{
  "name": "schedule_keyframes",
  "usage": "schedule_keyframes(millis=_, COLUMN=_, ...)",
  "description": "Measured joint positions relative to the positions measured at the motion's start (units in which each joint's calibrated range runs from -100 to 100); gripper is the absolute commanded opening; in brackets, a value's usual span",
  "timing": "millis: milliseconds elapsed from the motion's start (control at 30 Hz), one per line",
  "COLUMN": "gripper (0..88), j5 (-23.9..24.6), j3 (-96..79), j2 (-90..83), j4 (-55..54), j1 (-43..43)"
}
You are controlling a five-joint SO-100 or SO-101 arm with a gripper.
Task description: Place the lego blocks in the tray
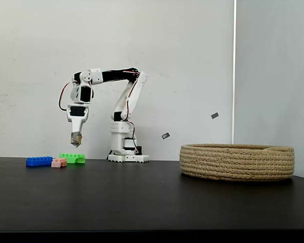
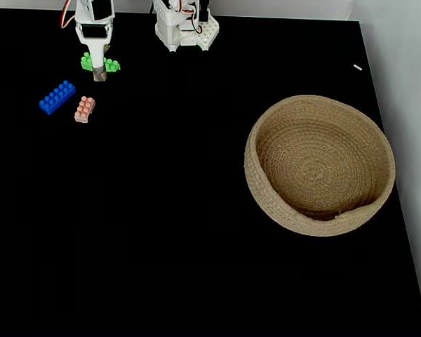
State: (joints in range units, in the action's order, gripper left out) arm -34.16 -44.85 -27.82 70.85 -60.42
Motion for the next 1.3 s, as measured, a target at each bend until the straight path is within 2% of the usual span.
schedule_keyframes(millis=633, gripper=31.0, j5=0.2, j3=1.8, j2=8.4, j4=-2.0, j1=-4.9)
schedule_keyframes(millis=833, gripper=27.7, j5=0.6, j3=1.8, j2=12.6, j4=-5.8, j1=-5.0)
schedule_keyframes(millis=900, gripper=24.2, j5=0.6, j3=1.8, j2=13.5, j4=-7.6, j1=-5.2)
schedule_keyframes(millis=1100, gripper=1.1, j5=0.8, j3=-1.2, j2=13.9, j4=-12.1, j1=-6.4)
schedule_keyframes(millis=1300, gripper=0.0, j5=1.3, j3=-3.4, j2=13.7, j4=-15.8, j1=-6.3)
